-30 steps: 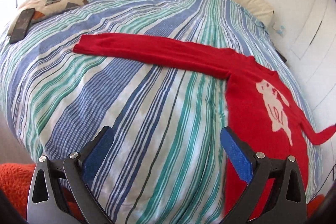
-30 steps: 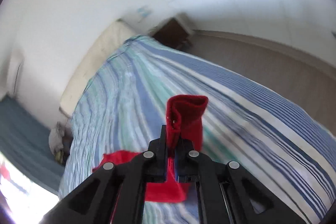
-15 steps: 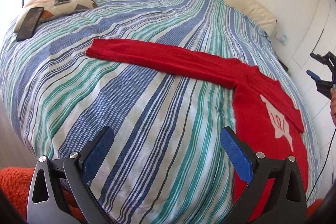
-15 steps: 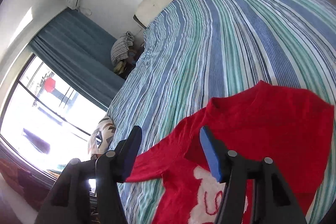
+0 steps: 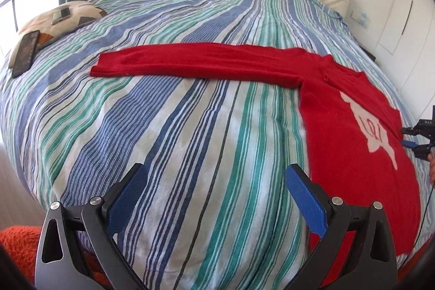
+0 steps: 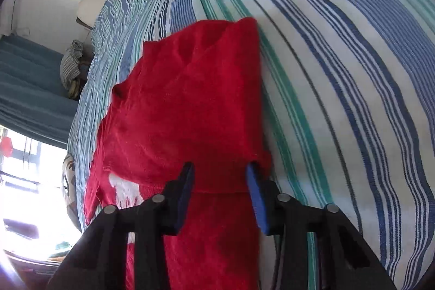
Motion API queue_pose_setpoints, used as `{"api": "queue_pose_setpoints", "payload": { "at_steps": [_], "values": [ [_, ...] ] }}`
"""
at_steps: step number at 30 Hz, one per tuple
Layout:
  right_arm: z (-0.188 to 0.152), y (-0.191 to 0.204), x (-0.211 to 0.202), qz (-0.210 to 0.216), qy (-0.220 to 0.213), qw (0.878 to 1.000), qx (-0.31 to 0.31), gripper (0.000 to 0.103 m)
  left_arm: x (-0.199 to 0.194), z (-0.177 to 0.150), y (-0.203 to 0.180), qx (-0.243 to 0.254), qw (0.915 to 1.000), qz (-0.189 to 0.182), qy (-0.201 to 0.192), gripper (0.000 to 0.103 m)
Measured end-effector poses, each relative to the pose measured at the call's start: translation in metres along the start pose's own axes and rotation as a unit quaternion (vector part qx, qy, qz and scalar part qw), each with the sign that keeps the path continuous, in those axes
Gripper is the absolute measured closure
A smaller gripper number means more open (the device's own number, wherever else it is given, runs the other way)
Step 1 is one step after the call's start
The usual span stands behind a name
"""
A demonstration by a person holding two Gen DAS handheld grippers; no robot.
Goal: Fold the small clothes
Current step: 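Release the folded side with the right gripper and withdraw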
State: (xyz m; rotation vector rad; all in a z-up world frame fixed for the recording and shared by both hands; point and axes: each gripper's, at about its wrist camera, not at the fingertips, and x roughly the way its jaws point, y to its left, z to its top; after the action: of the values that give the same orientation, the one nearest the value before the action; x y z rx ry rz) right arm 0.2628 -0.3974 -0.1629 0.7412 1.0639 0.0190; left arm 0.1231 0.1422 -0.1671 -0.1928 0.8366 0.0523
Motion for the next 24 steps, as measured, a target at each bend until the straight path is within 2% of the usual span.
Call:
{"api": "queue_pose_setpoints", "payload": {
  "at_steps": [2, 3, 6, 7, 9, 11, 14, 18, 24],
  "values": [
    [-0.009, 0.009, -0.020, 0.004, -0.032, 0.999, -0.024, 0.063, 0.000, -0.001, 0.004, -0.011, 0.9999, -0.005, 0.004, 0.001],
    [-0.017, 0.017, -0.029, 0.012, -0.033, 0.998, -0.051, 0.063, 0.000, -0.001, 0.005, -0.015, 0.9998, -0.009, 0.003, 0.001],
    [-0.055, 0.043, -0.059, 0.027, -0.015, 0.991, -0.131, 0.060, 0.000, 0.001, 0.006, -0.020, 0.9997, -0.014, 0.002, 0.001],
    [-0.069, 0.046, -0.062, 0.031, -0.004, 0.988, -0.151, 0.053, 0.002, 0.001, 0.005, -0.021, 0.9997, -0.014, 0.004, 0.001],
    [-0.102, 0.045, -0.067, 0.024, 0.011, 0.984, -0.179, 0.050, 0.005, 0.001, 0.002, -0.020, 0.9996, -0.016, 0.012, 0.001],
    [-0.131, 0.032, -0.068, 0.006, 0.019, 0.983, -0.182, 0.050, 0.005, -0.001, -0.002, -0.012, 0.9997, -0.016, 0.013, 0.001],
    [-0.164, -0.005, -0.069, -0.037, 0.023, 0.989, -0.145, 0.050, 0.003, -0.003, -0.008, 0.011, 0.9998, -0.007, 0.012, 0.001],
    [-0.189, -0.026, -0.101, -0.040, -0.026, 0.993, -0.107, 0.050, 0.003, -0.005, -0.010, 0.022, 0.9997, 0.001, 0.014, 0.001],
    [-0.202, -0.023, -0.136, -0.068, -0.110, 0.985, -0.118, 0.048, 0.006, -0.008, -0.012, 0.016, 0.9997, 0.005, 0.019, 0.001]
  ]
}}
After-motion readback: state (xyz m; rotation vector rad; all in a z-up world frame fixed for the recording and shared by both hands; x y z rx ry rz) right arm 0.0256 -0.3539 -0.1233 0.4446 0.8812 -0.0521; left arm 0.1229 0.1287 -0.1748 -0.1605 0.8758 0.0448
